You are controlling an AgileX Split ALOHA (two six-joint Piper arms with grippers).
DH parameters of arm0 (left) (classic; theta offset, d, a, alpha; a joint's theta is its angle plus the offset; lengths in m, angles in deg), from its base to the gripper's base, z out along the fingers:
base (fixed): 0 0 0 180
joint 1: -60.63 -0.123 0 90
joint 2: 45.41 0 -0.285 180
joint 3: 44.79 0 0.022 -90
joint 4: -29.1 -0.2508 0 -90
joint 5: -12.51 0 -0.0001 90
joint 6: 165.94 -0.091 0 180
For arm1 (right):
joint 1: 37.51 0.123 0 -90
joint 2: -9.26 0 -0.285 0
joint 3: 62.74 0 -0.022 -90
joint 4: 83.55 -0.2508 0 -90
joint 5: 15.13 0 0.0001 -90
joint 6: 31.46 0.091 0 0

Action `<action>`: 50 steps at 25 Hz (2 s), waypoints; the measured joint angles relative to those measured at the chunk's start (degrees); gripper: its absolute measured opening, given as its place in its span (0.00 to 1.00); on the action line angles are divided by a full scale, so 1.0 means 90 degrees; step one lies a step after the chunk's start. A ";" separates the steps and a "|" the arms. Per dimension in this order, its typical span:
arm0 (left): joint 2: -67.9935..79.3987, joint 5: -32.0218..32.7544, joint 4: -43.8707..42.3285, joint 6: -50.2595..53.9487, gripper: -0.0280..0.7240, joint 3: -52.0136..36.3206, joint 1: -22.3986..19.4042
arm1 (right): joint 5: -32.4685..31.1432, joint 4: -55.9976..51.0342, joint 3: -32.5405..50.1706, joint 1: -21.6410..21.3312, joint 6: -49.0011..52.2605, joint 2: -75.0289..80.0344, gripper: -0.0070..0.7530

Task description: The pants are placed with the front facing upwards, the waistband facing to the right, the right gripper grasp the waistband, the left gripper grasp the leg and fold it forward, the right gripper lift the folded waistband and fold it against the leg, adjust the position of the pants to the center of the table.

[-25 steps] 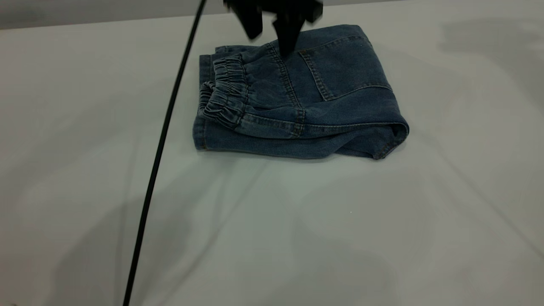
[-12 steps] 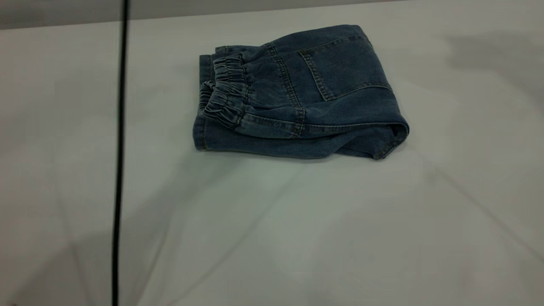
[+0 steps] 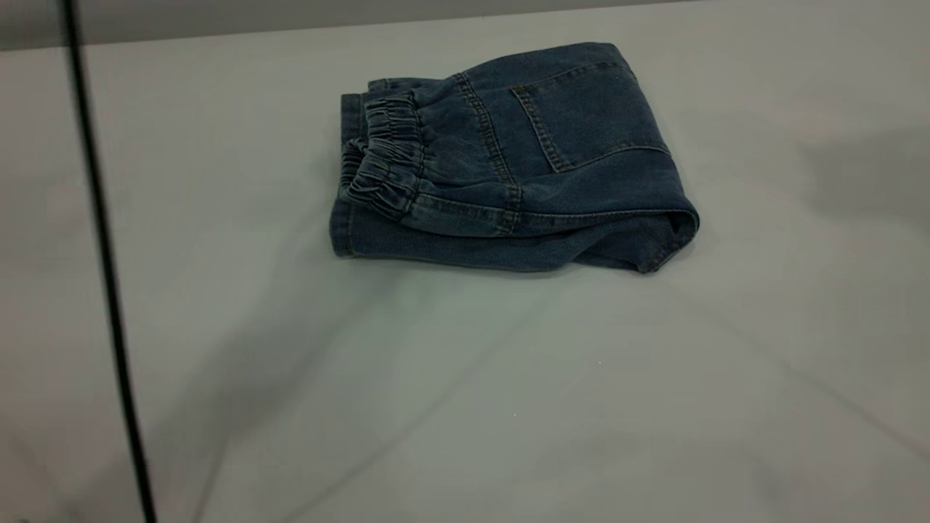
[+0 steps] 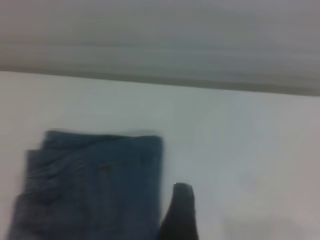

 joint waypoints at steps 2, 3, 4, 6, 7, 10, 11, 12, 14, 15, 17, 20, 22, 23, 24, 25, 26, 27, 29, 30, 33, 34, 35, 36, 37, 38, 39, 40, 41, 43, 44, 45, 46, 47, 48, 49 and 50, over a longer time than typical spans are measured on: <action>-0.0479 0.0000 0.0016 0.0115 0.69 -0.0495 0.0000 | 0.0000 -0.0220 0.0328 0.0000 -0.0044 -0.0384 0.78; -0.0722 0.0006 0.0016 0.0249 0.69 -0.0792 0.0000 | 0.0000 -0.0316 0.0523 0.0000 -0.0044 -0.0579 0.78; -0.0972 0.0000 0.0016 0.0385 0.69 -0.0998 0.0000 | 0.0000 -0.0381 0.0689 0.0000 -0.0031 -0.0742 0.78; -0.1434 -0.0001 0.0016 0.0603 0.69 -0.1425 0.0000 | -0.0006 -0.0521 0.1094 0.0000 0.0030 -0.1121 0.78; -0.1647 -0.0001 0.0016 0.0696 0.69 -0.1644 0.0000 | -0.0006 -0.0634 0.1273 0.0000 0.0050 -0.1298 0.78; -0.2412 -0.0001 0.0016 0.0876 0.69 -0.2289 0.0000 | 0.0006 -0.0940 0.1757 0.0000 0.0006 -0.1786 0.78; -0.2629 -0.0007 0.0018 0.0876 0.69 -0.2475 0.0000 | 0.0006 -0.0988 0.1953 0.0000 -0.0004 -0.1936 0.78; -0.2897 -0.0007 0.0018 0.0876 0.69 -0.2668 0.0000 | -0.0001 -0.0986 0.2129 0.0000 -0.0004 -0.2126 0.78; -0.3446 -0.0007 0.0018 0.0876 0.69 -0.3162 0.0000 | 0.0006 -0.0957 0.2590 0.0000 -0.0004 -0.2545 0.78; -0.3731 -0.0007 0.0018 0.0876 0.69 -0.3422 0.0000 | 0.0000 -0.0958 0.2787 0.0000 0.0016 -0.2734 0.78; -0.4281 -0.0007 0.0018 0.0870 0.69 -0.3965 0.0000 | -0.0002 -0.0958 0.3274 0.0000 0.0024 -0.3223 0.78; -0.5262 0.0003 0.0030 0.0865 0.69 -0.4779 0.0000 | -0.0008 -0.0955 0.3935 0.0000 0.0028 -0.3994 0.78; -0.5857 0.0010 0.0037 0.0832 0.69 -0.5330 0.0000 | -0.0008 -0.0928 0.4334 0.0000 0.0013 -0.4539 0.78; -0.6295 0.0008 0.0037 0.0825 0.69 -0.5635 0.0000 | -0.0008 -0.0920 0.4539 0.0000 0.0008 -0.4851 0.78; -0.6617 0.0008 0.0037 0.0825 0.69 -0.5936 0.0000 | -0.0008 -0.0914 0.4738 0.0000 0.0008 -0.5169 0.78; -0.7011 0.0008 0.0044 0.0825 0.69 -0.6180 0.0000 | -0.0015 -0.0914 0.4925 0.0000 -0.0008 -0.5441 0.78; -0.7413 0.0014 0.0044 0.0825 0.69 -0.6464 0.0000 | -0.0015 -0.0907 0.5071 0.0000 -0.0055 -0.5770 0.78; -0.7747 0.0021 0.0044 0.0825 0.69 -0.6690 0.0000 | -0.0015 -0.0846 0.5233 0.0000 -0.0119 -0.6093 0.78; -0.8536 0.0028 0.0115 0.0789 0.69 -0.7175 0.0000 | -0.0015 -0.0736 0.5527 0.0000 -0.0203 -0.6676 0.78; -0.8853 0.0028 0.0175 0.0763 0.69 -0.7354 0.0000 | -0.0015 -0.0704 0.5691 0.0000 -0.0203 -0.6987 0.78; -0.9822 0.0028 0.0396 0.0719 0.69 -0.7868 0.0000 | -0.0015 -0.0528 0.6192 0.0000 -0.0318 -0.7793 0.78; -1.0147 0.0028 0.0461 0.0700 0.69 -0.8005 0.0000 | -0.0015 -0.0491 0.6381 0.0000 -0.0373 -0.8050 0.78; -1.0343 0.0028 0.0519 0.0690 0.69 -0.8133 0.0000 | -0.0015 -0.0469 0.6575 0.0000 -0.0382 -0.8287 0.78; -1.0526 0.0028 0.0557 0.0685 0.69 -0.8230 0.0000 | -0.0019 -0.0413 0.6761 0.0000 -0.0414 -0.8467 0.78; -1.0654 0.0028 0.0570 0.0678 0.69 -0.8331 0.0000 | -0.0016 -0.0348 0.6918 0.0000 -0.0440 -0.8664 0.78; -1.0720 0.0020 0.0570 0.0678 0.69 -0.8408 0.0000 | -0.0016 -0.0276 0.7107 0.0000 -0.0467 -0.8843 0.78; -1.0746 0.0007 0.0570 0.0685 0.69 -0.8496 0.0000 | -0.0010 -0.0239 0.7287 0.0000 -0.0518 -0.9000 0.78; -1.0746 -0.0005 0.0570 0.0685 0.69 -0.8585 0.0000 | 0.0057 -0.0209 0.7432 0.0000 -0.0559 -0.9118 0.78; -1.0739 -0.0013 0.0570 0.0685 0.69 -0.8669 0.0000 | 0.0186 -0.0178 0.7600 0.0000 -0.0589 -0.9248 0.78; -1.0739 -0.0013 0.0570 0.0690 0.69 -0.8796 0.0000 | 0.0379 -0.0080 0.7906 0.0000 -0.0674 -0.9455 0.78; -1.0739 -0.0013 0.0570 0.0693 0.69 -0.8855 0.0000 | 0.0455 -0.0062 0.8022 0.0000 -0.0702 -0.9546 0.78; -1.0739 -0.0013 0.0570 0.0693 0.69 -0.8917 0.0000 | 0.0513 -0.0011 0.8148 0.0000 -0.0699 -0.9620 0.78; -1.0739 -0.0013 0.0570 0.0693 0.69 -0.8976 0.0000 | 0.0539 0.0027 0.8263 0.0000 -0.0699 -0.9670 0.78; -1.0739 -0.0013 0.0570 0.0698 0.69 -0.9053 0.0000 | 0.0582 0.0059 0.8357 0.0000 -0.0699 -0.9689 0.78; -1.0739 -0.0013 0.0570 0.0698 0.69 -0.9132 0.0000 | 0.0627 0.0102 0.8471 0.0000 -0.0699 -0.9702 0.78; -1.0739 -0.0013 0.0570 0.0698 0.69 -0.9200 0.0000 | 0.0649 0.0153 0.8565 0.0000 -0.0699 -0.9702 0.78; -1.0739 -0.0013 0.0570 0.0698 0.69 -0.9278 0.0000 | 0.0692 0.0147 0.8622 0.0000 -0.0693 -0.9702 0.78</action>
